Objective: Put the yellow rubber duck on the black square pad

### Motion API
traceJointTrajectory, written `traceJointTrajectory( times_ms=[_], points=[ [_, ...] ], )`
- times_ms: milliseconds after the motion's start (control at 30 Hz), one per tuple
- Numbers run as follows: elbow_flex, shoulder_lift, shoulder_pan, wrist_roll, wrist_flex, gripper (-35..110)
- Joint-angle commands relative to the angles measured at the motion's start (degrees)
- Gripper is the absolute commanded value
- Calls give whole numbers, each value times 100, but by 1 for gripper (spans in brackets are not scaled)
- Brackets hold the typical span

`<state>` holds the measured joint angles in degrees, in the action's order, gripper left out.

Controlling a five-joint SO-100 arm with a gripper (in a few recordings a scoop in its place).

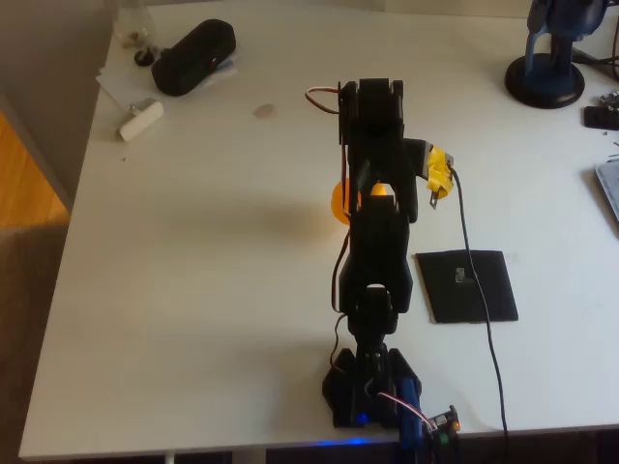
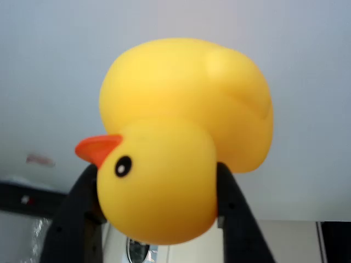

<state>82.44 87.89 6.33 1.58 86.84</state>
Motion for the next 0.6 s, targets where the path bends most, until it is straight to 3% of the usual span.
traceJointTrajectory(
  times_ms=[0, 267, 567],
  points=[
    [26, 562, 88, 62, 123, 15],
    [9, 633, 202, 79, 1081, 15],
    [26, 1582, 1978, 211, 1222, 15]
  ],
)
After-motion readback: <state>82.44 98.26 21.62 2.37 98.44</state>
